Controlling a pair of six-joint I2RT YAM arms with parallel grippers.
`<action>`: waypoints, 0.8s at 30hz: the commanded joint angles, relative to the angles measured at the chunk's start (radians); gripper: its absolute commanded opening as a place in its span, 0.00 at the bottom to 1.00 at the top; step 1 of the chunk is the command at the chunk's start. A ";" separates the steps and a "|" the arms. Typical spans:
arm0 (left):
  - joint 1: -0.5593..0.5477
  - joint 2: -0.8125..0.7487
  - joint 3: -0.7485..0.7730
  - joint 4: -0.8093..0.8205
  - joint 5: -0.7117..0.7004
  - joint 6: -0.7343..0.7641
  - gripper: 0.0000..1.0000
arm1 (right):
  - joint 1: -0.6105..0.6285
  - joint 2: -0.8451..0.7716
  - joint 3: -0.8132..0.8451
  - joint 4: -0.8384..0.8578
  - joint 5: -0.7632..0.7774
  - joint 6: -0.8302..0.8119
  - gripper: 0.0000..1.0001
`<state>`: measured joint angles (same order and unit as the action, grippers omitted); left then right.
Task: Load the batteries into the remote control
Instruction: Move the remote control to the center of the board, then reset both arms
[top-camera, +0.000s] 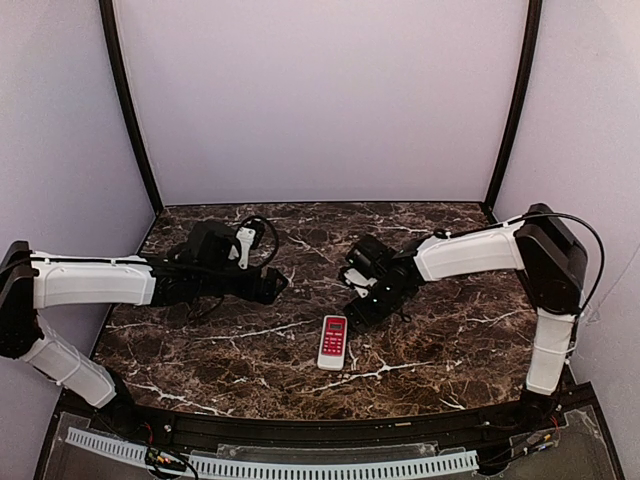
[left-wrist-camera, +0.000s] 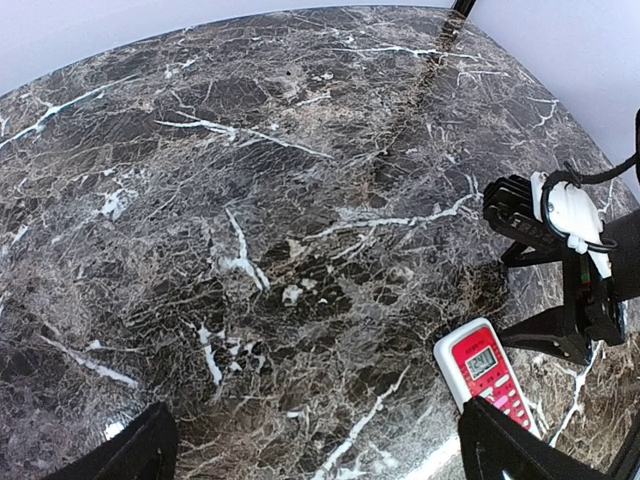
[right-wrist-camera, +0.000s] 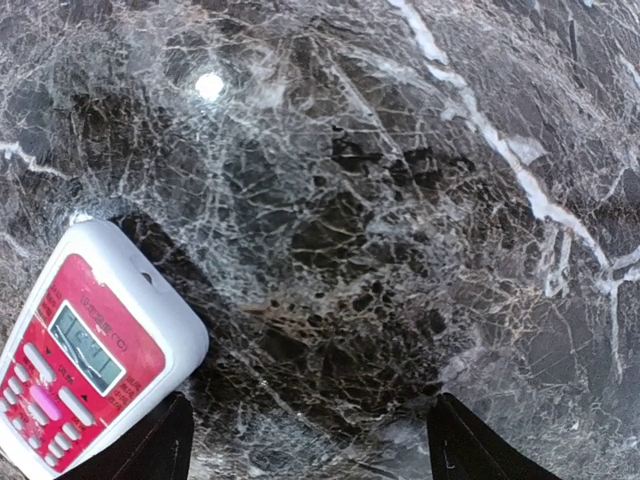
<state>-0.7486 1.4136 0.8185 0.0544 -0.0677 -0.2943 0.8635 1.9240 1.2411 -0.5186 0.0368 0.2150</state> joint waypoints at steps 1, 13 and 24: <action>0.003 0.006 0.039 -0.030 0.013 -0.005 0.99 | -0.026 -0.030 -0.055 -0.001 -0.075 0.014 0.80; 0.057 0.031 0.230 -0.269 -0.103 0.058 0.99 | -0.222 -0.375 -0.164 0.206 -0.250 0.021 0.98; 0.175 -0.070 0.090 -0.298 -0.185 -0.016 0.99 | -0.451 -0.672 -0.468 0.397 -0.411 0.046 0.99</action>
<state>-0.5808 1.4078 0.9958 -0.2005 -0.2066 -0.2653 0.4564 1.3140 0.8734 -0.2226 -0.2882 0.2382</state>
